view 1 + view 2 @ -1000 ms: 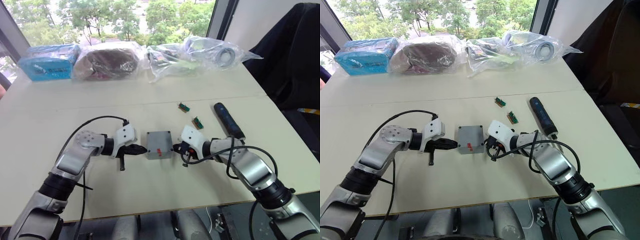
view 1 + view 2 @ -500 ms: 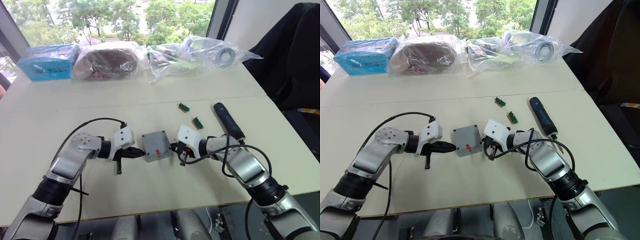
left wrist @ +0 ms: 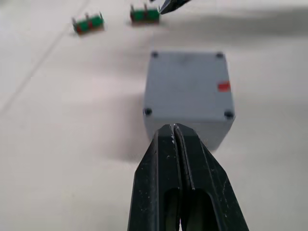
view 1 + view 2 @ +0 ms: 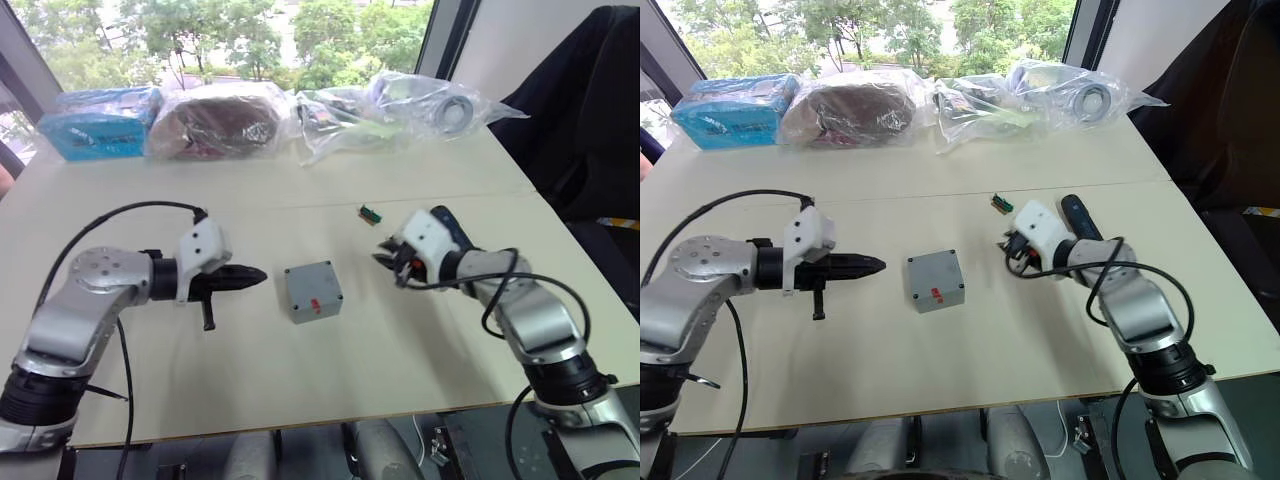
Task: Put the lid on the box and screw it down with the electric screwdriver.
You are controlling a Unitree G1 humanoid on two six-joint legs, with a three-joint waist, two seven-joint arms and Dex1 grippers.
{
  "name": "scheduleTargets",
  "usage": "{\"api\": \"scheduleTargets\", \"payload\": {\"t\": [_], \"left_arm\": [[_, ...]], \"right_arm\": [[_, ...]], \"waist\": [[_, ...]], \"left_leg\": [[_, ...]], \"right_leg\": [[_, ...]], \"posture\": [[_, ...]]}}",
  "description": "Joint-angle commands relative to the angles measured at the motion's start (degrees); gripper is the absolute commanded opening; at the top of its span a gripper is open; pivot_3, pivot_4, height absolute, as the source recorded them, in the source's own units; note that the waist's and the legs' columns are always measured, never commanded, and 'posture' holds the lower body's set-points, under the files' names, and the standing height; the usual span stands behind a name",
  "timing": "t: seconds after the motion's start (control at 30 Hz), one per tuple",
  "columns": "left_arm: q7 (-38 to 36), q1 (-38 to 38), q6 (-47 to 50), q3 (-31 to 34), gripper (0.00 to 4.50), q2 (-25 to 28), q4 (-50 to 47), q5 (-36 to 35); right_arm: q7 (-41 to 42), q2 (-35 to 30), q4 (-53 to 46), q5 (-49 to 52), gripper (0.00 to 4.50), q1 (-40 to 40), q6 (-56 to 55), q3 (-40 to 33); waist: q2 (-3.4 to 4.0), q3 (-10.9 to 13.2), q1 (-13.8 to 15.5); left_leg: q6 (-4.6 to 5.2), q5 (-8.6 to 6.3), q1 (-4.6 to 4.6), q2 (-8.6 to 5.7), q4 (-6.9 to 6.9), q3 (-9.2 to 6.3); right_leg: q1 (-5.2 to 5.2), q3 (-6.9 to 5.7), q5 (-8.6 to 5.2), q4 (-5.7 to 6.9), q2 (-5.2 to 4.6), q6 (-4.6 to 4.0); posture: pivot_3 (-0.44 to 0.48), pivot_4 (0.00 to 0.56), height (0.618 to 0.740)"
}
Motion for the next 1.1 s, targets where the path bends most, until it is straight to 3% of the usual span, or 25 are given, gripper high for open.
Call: {"api": "scheduleTargets", "payload": {"t": [0.03, 0.1, 0.33, 0.77, 0.9, 1.1], "left_arm": [[3.46, -2.57, 4.00, 2.89, 0.00, -1.50, -4.14, -5.70], [4.62, -3.40, 5.47, 2.61, 0.00, -2.02, -5.65, -7.37], [6.86, -5.24, 6.22, 0.72, 0.00, -2.08, -5.80, -8.63], [7.74, -5.93, 4.75, -1.37, 0.00, -1.50, -5.37, -7.67], [7.85, -6.06, 4.54, -1.60, 0.00, -1.49, -5.15, -7.57], [8.04, -5.80, 4.36, -1.50, 0.00, -1.26, -5.15, -7.60]], "right_arm": [[-4.92, 1.40, 3.64, 0.32, 2.91, -1.59, 1.97, -5.41], [-6.80, 3.27, 7.26, 1.33, 3.66, -2.19, 3.38, -7.31], [-8.17, 7.76, 14.00, 5.11, 3.66, -4.79, 4.94, -9.89], [-7.37, 8.26, 17.15, 4.71, 3.66, -5.72, 1.32, -7.39], [-7.21, 8.32, 17.60, 4.81, 2.77, -5.74, 0.73, -6.97], [-7.19, 8.37, 17.79, 4.90, 0.39, -5.86, 0.86, -6.56]], "waist": [[-0.01, 0.00, -0.05], [-0.01, 0.00, -0.10], [0.11, 0.07, -0.18], [0.15, 0.10, -0.17], [0.16, 0.11, -0.15], [0.16, 0.11, -0.15]], "left_leg": [[0.00, 0.00, 0.00, 0.00, 0.00, 0.00], [0.00, 0.00, 0.00, 0.00, 0.00, 0.02], [0.00, 0.00, 0.04, 0.00, -0.12, 0.00], [0.00, 0.00, 0.02, -0.02, -0.17, 0.02], [0.00, 0.00, 0.03, -0.02, -0.16, 0.02], [0.00, 0.00, 0.03, -0.02, -0.18, 0.02]], "right_leg": [[0.00, 0.00, 0.00, 0.00, 0.01, 0.00], [0.00, 0.01, 0.01, 0.00, 0.00, 0.01], [-0.02, 0.02, 0.06, 0.01, 0.05, 0.04], [-0.03, 0.03, 0.14, -0.03, 0.03, -0.08], [-0.03, 0.03, 0.11, -0.02, 0.03, -0.06], [-0.03, 0.03, 0.14, -0.03, 0.03, -0.08]], "posture": [[0.000, 0.150, 0.740], [0.000, 0.150, 0.740], [0.000, 0.150, 0.740], [0.000, 0.150, 0.740], [0.000, 0.150, 0.740], [0.000, 0.150, 0.740]]}}
